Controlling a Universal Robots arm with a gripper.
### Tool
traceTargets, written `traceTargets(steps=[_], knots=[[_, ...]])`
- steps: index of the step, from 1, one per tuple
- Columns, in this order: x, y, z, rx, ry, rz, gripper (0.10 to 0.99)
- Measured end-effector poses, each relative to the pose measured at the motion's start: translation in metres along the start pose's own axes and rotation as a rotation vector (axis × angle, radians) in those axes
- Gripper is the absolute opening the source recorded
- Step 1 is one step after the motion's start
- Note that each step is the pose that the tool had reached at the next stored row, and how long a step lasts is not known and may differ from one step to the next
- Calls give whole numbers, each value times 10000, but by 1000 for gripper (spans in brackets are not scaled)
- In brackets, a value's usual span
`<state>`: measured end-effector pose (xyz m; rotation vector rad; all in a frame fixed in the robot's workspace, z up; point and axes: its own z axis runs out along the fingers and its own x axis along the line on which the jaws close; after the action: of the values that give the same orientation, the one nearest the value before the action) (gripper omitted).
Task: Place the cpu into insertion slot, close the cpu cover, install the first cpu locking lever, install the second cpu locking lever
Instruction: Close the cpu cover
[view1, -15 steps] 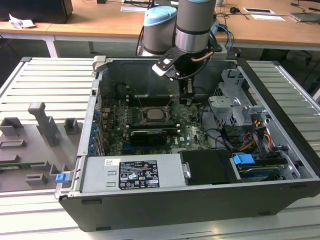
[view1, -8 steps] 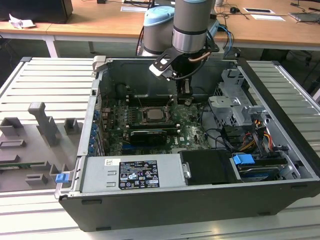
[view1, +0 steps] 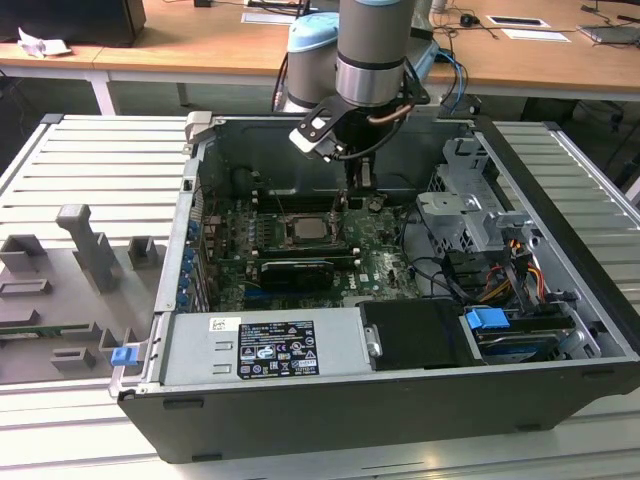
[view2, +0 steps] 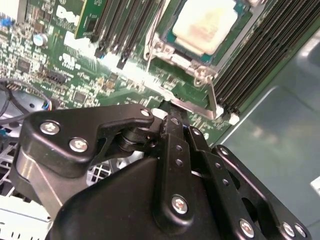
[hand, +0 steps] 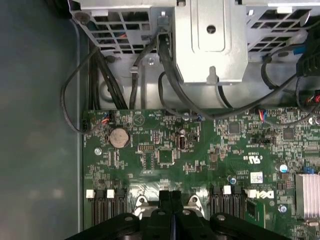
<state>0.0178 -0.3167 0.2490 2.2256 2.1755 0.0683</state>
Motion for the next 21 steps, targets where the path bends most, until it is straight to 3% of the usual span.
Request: traceTargets(steps=[15,21], knots=[[3,-223,3,0,0,-2,106],[3,-273,8,0,1,-1,106]])
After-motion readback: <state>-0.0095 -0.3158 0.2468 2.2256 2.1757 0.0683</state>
